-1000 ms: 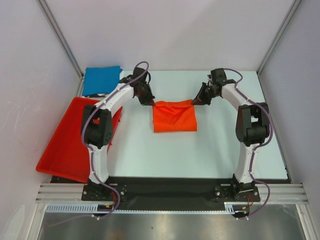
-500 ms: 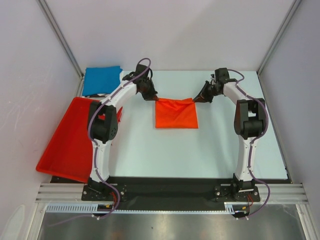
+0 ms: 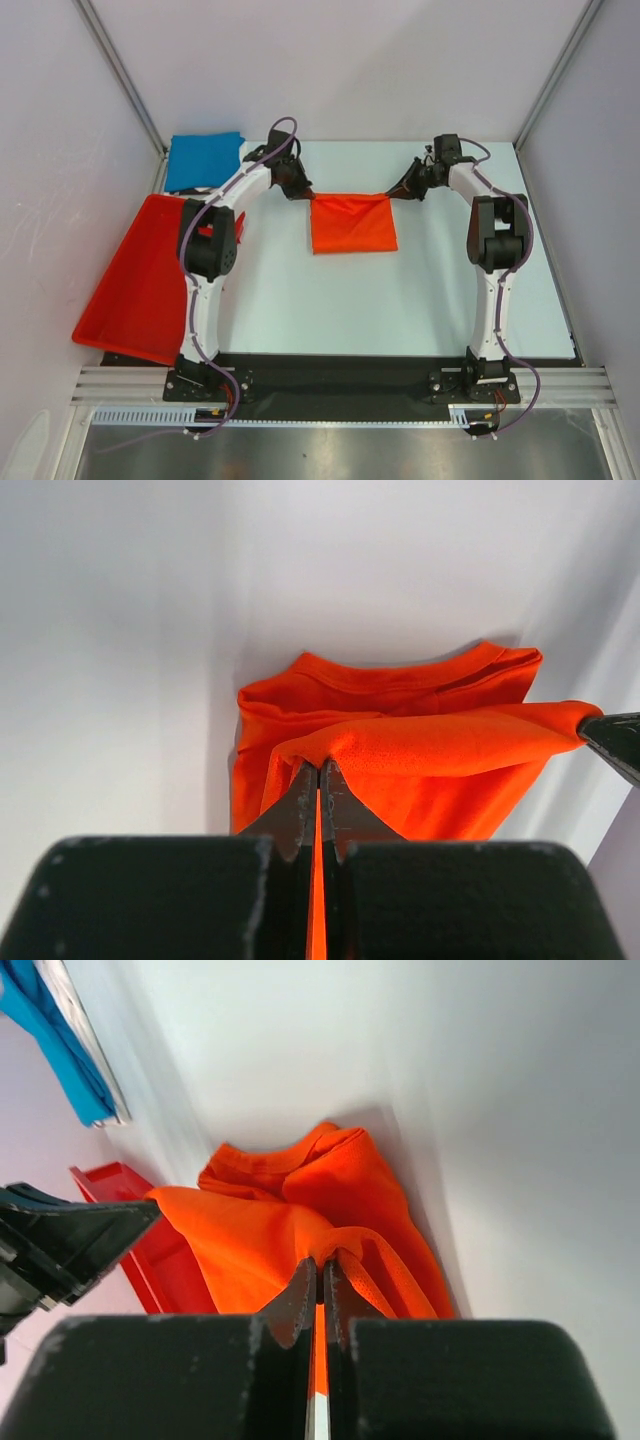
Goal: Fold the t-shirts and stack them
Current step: Fold the tshirt
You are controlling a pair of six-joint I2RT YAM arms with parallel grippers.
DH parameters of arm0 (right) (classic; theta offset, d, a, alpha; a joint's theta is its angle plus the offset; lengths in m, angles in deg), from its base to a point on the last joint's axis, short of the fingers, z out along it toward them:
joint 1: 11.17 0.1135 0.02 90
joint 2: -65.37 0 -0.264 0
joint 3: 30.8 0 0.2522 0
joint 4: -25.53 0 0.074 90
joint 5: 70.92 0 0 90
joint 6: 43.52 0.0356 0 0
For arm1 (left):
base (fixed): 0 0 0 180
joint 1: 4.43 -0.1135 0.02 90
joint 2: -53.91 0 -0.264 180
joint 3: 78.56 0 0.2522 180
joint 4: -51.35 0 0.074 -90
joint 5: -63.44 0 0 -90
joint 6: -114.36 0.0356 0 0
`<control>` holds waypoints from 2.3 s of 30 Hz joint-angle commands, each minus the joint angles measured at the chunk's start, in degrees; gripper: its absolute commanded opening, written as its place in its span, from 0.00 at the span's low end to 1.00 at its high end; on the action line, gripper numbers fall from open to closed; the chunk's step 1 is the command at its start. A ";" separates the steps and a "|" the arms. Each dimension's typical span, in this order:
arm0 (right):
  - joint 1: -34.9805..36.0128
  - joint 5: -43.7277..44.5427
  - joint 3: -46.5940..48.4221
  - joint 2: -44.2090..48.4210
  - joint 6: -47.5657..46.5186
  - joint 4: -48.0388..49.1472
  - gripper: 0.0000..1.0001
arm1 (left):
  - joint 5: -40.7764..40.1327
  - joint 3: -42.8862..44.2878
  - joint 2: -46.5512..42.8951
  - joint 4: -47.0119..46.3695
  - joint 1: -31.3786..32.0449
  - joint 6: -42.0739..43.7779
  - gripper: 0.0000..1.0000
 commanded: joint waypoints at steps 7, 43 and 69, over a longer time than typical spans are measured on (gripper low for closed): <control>-1.61 -3.36 5.33 -4.91 6.39 6.96 0.21 | 0.48 8.32 4.53 0.73 -1.78 -1.51 0.00; 3.22 -12.86 -1.00 -10.01 18.70 34.30 0.01 | 11.37 -29.20 -13.56 -17.19 7.54 4.55 0.01; 4.53 -11.62 0.95 1.67 -2.82 7.15 0.33 | 13.56 -23.31 -13.23 -12.35 2.97 4.13 0.02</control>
